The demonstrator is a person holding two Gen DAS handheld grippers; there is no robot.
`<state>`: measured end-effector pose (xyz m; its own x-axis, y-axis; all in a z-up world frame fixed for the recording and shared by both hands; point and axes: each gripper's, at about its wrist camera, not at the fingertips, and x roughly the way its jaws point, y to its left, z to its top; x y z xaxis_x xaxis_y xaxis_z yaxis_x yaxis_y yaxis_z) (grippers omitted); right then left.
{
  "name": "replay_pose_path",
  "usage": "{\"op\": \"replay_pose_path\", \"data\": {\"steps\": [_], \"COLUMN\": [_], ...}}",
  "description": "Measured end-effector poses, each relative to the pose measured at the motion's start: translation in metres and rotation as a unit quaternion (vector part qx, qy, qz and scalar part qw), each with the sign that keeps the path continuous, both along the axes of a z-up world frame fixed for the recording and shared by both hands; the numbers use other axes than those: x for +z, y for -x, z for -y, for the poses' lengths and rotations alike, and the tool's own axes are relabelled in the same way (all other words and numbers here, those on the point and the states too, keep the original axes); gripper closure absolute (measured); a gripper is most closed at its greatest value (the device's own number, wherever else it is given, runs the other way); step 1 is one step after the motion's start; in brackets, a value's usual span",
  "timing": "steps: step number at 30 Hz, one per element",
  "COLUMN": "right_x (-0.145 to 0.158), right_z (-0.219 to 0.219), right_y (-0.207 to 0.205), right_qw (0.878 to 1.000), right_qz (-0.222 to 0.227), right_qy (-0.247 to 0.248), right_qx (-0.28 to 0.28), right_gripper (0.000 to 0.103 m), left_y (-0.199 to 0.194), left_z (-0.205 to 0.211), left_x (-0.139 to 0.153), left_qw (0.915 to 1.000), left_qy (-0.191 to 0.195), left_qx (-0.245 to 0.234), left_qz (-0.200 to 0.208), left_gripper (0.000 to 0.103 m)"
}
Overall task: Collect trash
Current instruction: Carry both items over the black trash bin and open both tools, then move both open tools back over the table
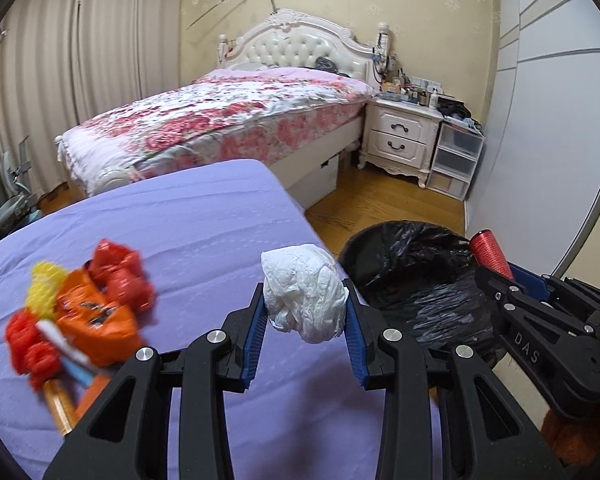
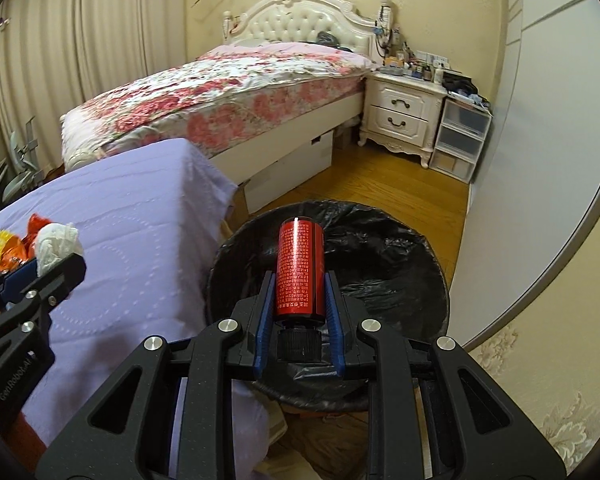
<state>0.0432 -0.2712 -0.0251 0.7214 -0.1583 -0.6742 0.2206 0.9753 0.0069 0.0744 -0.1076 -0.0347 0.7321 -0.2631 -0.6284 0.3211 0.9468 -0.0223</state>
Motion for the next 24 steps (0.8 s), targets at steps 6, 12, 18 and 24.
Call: {"op": "replay_pose_path", "data": {"steps": [6,12,18,24], "right_x": [-0.013,-0.026,-0.035,-0.035], "right_z": [0.022,0.04,0.052,0.057], "right_y": [-0.023,-0.035,-0.043,-0.039], "right_qw": [1.0,0.999,0.998,0.998], "right_qz": [-0.008,-0.02,-0.028,-0.026], "right_qy": [-0.003,-0.013,-0.028,-0.026], "right_qx": [-0.019,-0.033,-0.048,-0.059], "right_gripper": [0.08,0.08,0.076,0.066], "left_y": [-0.027,-0.05,-0.059,-0.059], "left_z": [0.037,0.064,0.071,0.071], "left_x": [-0.014,-0.024,-0.026,-0.022], "left_qw": [0.9995,0.998,0.9977,0.9984], "left_qy": [-0.02,-0.037,-0.046,-0.046], "left_qx": [-0.018,-0.039,-0.035,-0.022], "left_qz": [-0.014,-0.034,-0.035,-0.023], "left_gripper": [0.067,0.066,0.04,0.028]}}
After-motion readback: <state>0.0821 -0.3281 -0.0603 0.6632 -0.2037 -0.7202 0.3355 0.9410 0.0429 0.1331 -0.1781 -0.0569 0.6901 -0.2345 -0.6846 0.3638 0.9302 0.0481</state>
